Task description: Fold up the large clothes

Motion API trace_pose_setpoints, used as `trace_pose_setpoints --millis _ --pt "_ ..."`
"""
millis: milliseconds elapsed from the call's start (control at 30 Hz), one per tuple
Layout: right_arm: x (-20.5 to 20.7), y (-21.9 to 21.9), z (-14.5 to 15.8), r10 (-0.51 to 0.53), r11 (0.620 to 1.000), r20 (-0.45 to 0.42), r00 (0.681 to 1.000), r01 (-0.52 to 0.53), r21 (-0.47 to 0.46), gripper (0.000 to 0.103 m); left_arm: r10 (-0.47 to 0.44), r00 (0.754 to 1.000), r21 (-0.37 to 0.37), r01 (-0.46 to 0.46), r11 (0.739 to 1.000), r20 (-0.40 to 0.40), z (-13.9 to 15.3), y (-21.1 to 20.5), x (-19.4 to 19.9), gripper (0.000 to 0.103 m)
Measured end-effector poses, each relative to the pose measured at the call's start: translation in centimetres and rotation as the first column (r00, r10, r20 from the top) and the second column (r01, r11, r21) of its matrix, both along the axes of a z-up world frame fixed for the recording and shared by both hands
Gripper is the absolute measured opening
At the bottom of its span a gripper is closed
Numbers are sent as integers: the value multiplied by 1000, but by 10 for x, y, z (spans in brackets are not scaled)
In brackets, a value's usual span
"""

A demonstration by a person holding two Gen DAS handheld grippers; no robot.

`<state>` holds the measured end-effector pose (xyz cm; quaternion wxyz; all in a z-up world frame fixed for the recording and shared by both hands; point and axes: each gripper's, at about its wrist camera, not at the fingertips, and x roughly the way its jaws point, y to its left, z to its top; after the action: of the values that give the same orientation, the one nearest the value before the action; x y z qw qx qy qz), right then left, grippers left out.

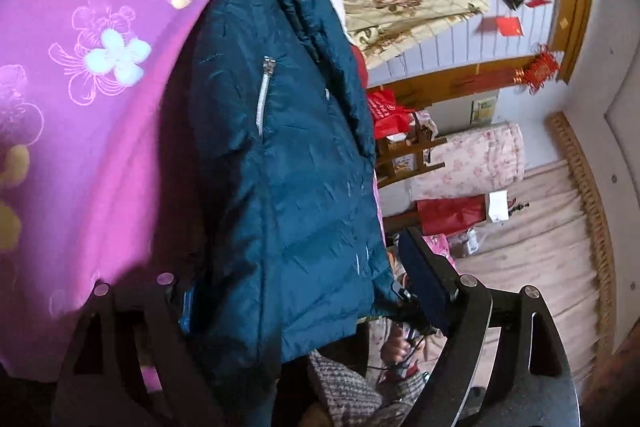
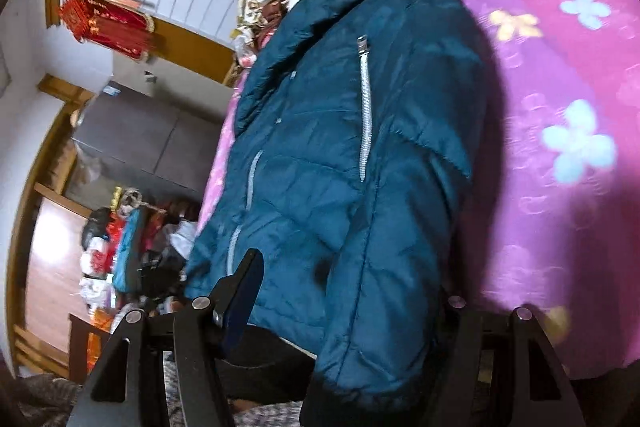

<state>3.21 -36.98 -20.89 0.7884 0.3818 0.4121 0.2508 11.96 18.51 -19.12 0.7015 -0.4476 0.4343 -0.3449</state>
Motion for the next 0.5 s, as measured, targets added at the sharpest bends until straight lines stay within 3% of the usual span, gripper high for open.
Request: trace_pose_setpoints --millis 100,200,500 --pt "2 6 0 7 1000 -2 1000 -7 -13 65 2 1000 19 -1 1000 -10 2 -4 4 84" --pt "-1 9 0 18 999 3 1000 -18 -34 65 -3 1000 87 4 996 -7 6 -13 -1 84" --pt "-17 9 -6 7 998 -13 1000 -8 -58 50 9 999 280 -20 960 40 19 -40 -27 76"
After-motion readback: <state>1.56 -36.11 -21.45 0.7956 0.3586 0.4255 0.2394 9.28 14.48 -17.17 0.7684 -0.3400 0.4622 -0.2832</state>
